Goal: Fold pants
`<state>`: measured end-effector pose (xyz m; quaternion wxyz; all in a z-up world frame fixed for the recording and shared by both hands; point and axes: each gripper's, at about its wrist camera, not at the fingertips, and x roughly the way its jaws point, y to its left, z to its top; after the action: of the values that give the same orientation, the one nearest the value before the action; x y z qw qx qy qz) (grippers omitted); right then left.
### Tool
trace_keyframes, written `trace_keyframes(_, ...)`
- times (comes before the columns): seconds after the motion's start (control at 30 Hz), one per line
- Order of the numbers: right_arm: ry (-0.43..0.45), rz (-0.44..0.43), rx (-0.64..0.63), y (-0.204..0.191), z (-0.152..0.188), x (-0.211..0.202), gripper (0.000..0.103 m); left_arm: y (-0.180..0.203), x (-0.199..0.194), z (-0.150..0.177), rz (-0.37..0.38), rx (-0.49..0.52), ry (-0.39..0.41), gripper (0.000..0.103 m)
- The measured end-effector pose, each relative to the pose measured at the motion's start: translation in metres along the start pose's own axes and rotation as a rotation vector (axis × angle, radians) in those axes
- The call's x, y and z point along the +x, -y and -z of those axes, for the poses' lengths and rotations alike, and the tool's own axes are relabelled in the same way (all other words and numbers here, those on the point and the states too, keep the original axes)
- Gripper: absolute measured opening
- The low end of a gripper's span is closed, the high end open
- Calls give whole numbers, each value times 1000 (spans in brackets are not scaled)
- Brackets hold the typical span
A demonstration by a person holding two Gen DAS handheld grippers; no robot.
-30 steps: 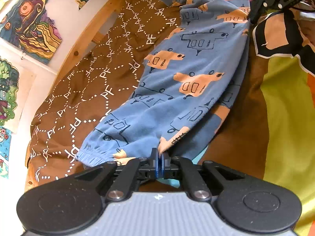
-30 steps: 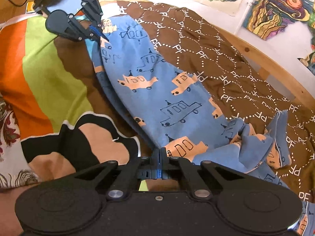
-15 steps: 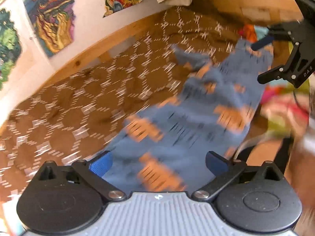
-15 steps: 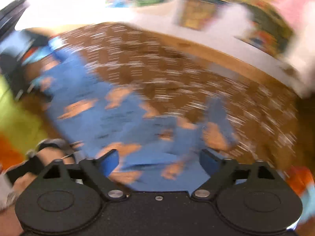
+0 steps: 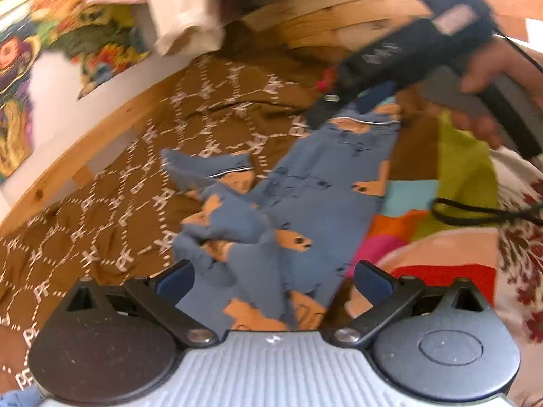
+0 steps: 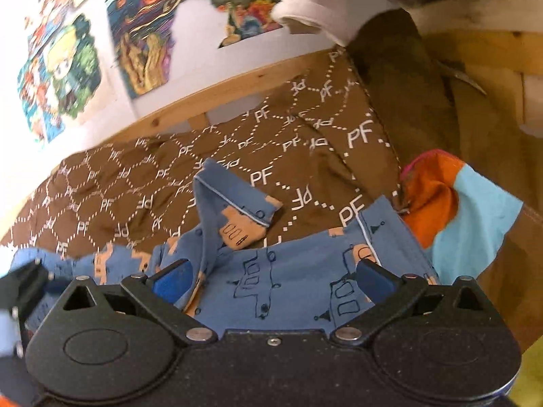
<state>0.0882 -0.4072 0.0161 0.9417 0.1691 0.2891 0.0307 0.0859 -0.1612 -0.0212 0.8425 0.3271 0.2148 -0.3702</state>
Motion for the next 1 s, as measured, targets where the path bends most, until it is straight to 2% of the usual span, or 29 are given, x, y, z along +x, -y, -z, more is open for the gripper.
trace_keyframes(0.1,-4,-14,41,6,0,4,102,3,0,1,67,-4,-7,86)
trace_keyframes(0.3,-3,-20,39,3,-1,9,102,-5,12,-5,170,-102,-47,59)
trace_keyframes(0.47,-13,-19,30,2,1,11,102,-12,29,-10,183,-215,-128,57)
trace_keyframes(0.63,-25,-34,27,1,3,13,102,-21,39,-7,152,-333,-226,42)
trace_keyframes(0.83,-78,-95,20,-9,-1,30,94,-34,40,-4,139,-419,-255,26)
trace_keyframes(1.0,-132,-136,-69,-26,-17,55,87,-48,41,-3,166,-522,-267,24)
